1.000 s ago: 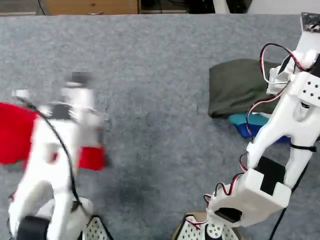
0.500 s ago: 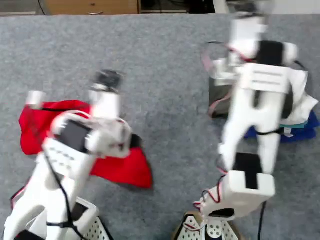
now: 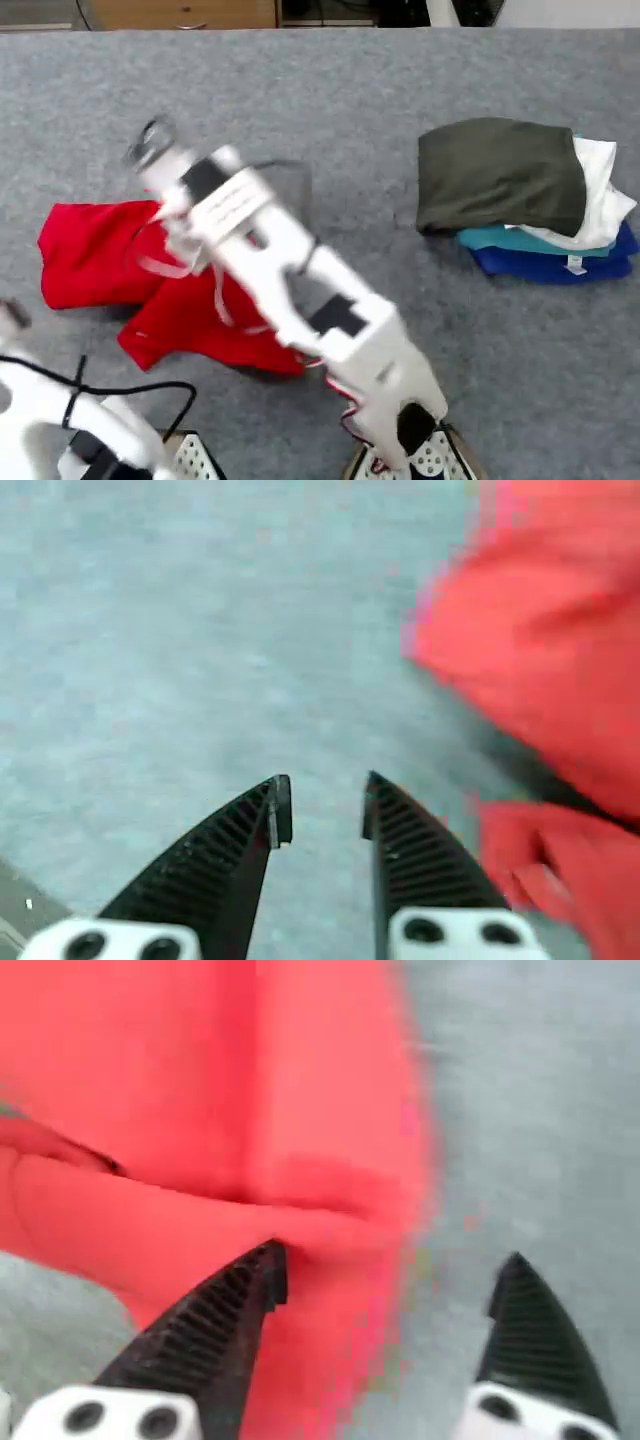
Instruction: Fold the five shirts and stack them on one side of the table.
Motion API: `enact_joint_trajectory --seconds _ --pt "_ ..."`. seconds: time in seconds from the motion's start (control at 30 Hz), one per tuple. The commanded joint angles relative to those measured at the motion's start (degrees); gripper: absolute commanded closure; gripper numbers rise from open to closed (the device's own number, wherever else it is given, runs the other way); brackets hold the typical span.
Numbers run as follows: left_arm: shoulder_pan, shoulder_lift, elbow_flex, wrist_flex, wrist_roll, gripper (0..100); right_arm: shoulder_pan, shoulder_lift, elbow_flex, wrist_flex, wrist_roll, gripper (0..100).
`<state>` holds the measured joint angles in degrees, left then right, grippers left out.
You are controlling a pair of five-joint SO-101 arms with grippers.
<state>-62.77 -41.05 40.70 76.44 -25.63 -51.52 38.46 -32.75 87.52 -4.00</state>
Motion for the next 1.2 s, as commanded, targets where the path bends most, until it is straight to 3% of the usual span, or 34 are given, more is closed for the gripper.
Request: enact_joint_trajectory --seconds 0.0,0.2,0.37,0.7,0.87,0.93,1.03,1.17 --pt "-7.9 -1.0 3.6 -6.8 -3.0 90 -4.0 2.5 -1.8 -2.4 -0.6 77.2" --pt "-9.1 -1.0 8.0 -8.8 -6.1 91 2.0 6.8 -7.8 0.1 -0.3 99.8" --pt "-8.5 -1.0 8.2 -9.1 -6.1 90 11.8 7.5 -11.9 14.5 0.4 99.5" --pt "-7.2 -0.6 9.4 -9.1 -6.0 91 34.6 -7.7 13.8 13.6 10.5 99.5" --pt "-4.1 -0.9 11.9 -9.1 -5.9 91 38.9 -21.7 26.8 10.6 17.0 99.2" --pt "-2.3 -0.9 12.0 -9.1 -5.9 91 38.9 -27.5 30.4 9.1 18.7 95.9" --pt "-1.0 -0.9 11.7 -9.1 -5.8 91 37.1 -36.7 31.4 7.5 19.9 81.1" --pt "-1.3 -0.9 11.5 -9.1 -5.8 91 30.3 -46.2 31.8 2.5 19.9 69.3"
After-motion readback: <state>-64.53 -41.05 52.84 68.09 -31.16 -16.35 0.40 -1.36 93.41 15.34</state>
